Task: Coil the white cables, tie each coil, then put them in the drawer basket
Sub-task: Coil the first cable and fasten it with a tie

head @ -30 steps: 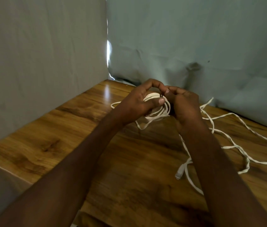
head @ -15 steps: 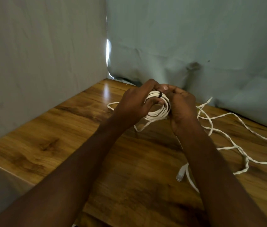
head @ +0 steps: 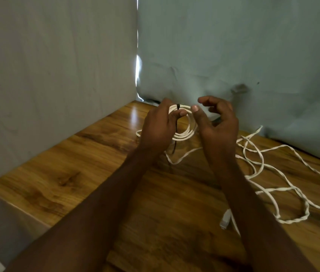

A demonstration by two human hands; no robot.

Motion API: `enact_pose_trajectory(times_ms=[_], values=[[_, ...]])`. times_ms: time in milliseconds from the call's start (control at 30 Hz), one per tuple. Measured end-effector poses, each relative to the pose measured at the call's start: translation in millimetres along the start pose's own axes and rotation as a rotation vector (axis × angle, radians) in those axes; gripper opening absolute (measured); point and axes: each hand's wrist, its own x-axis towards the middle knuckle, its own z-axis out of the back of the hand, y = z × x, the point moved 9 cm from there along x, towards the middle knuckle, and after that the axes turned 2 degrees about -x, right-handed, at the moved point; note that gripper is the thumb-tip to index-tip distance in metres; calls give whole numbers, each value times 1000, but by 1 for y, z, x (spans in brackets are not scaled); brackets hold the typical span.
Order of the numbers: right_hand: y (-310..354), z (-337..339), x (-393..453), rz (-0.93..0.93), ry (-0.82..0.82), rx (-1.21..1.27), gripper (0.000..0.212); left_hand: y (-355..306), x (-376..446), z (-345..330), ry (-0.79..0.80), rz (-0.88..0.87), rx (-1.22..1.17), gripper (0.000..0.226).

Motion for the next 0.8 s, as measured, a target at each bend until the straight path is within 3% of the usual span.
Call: enact_pose_trajectory(times_ms=[167, 367, 533, 700, 800], values=[[18, -23, -7, 256, 193, -241, 33, 15, -1, -16, 166, 239, -372, 22], [11, -22, -10, 285, 149, -405, 30, 3, -6, -29, 324, 349, -625, 36], [15, -23, -11, 359, 139, -445, 28, 1, -8, -29, 334, 341, -619, 37], [9, -18, -11, 367, 128, -358, 22, 8, -7, -32, 345, 356, -580, 60], [0, -15, -9, 257, 89, -204, 18, 10, -6, -33, 286, 366, -606, 47]])
